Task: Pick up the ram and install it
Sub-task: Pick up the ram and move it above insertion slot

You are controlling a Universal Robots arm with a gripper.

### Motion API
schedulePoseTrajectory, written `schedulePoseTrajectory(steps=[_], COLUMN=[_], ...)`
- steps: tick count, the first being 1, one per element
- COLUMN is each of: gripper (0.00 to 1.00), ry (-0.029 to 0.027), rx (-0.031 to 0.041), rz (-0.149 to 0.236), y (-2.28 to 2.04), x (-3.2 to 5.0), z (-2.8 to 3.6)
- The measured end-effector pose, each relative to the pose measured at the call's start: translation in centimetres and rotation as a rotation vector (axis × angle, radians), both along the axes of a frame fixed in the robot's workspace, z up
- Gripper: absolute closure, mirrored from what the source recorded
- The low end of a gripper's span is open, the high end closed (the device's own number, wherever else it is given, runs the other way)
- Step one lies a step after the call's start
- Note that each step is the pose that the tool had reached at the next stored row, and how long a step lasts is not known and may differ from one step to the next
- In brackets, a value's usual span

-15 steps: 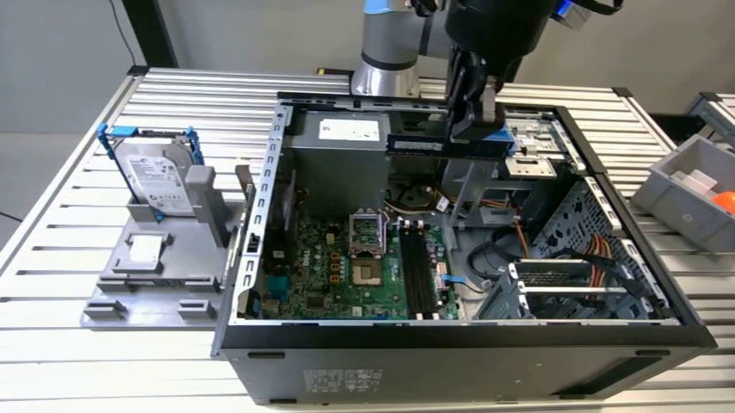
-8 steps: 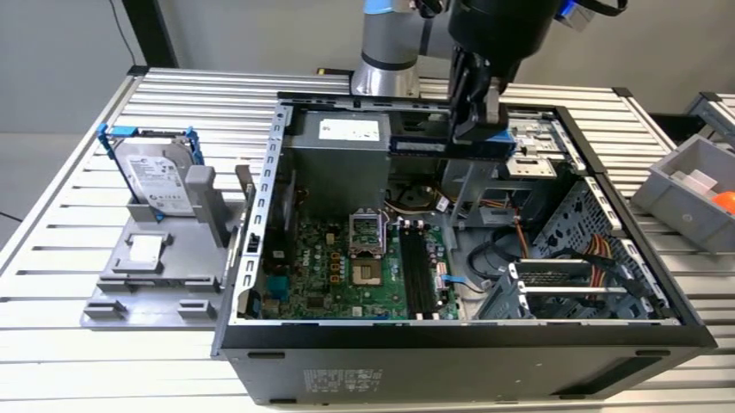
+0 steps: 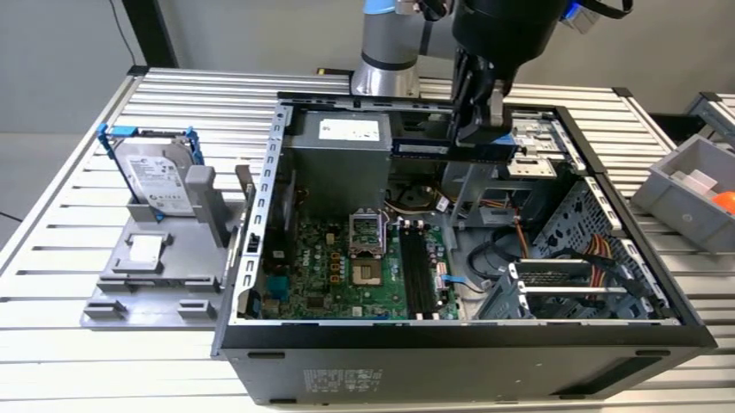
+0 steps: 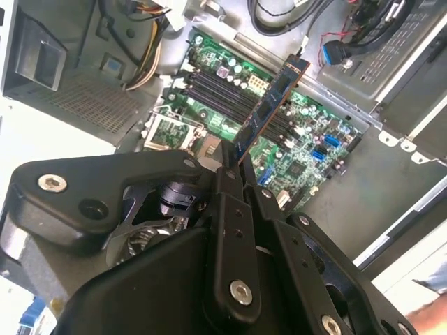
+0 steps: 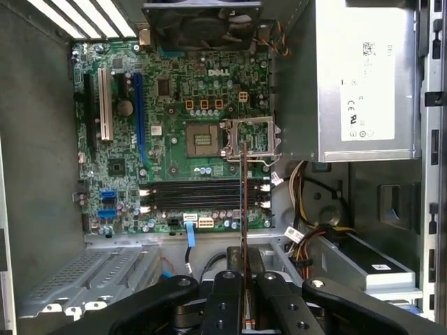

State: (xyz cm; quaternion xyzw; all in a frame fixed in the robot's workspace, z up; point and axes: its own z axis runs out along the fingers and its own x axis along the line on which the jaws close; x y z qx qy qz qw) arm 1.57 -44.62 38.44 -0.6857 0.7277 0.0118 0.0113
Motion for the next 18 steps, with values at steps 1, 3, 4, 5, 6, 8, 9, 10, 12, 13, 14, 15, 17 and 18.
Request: schedulePoseTrajectory(steps=[1,3,4,5,6,8,9,10,12,13,14,15,17,18], gripper=[1.0,1.0,1.0,1.0,1.0,1.0,1.0,1.0,1.0,1.0,1.0,1.0,1.0,1.0], ry=[0.0001,0.0002,0.0004,0.0007,0.001,0.0017,0.0023,0.003,0.0045,0.0052,0.0058,0.0064,0.0076,0.0082], rx=[-0.0001,-0.0001,0.0,-0.0001,0.0,-0.0001,0.0,-0.0001,-0.0001,0.0,0.0,0.0,0.0,0.0], rz=[0.0,0.0,-0.001,-0.002,-0.003,-0.004,-0.004,-0.005,-0.005,-0.006,-0.006,-0.007,-0.008,-0.008], y=[0.0,0.0,0.0,0.0,-0.01,-0.06,-0.1,-0.17,-0.38,-0.5,-0.62,-0.75,-1.01,-1.13], x=[0.21,0.67,0.88,1.02,1.16,1.47,1.64,1.78,2.02,2.1,2.18,2.26,2.42,2.5], z=[0.0,0.0,0.0,0.0,0.0,0.0,0.0,0.0,0.0,0.0,0.0,0.0,0.0,0.0])
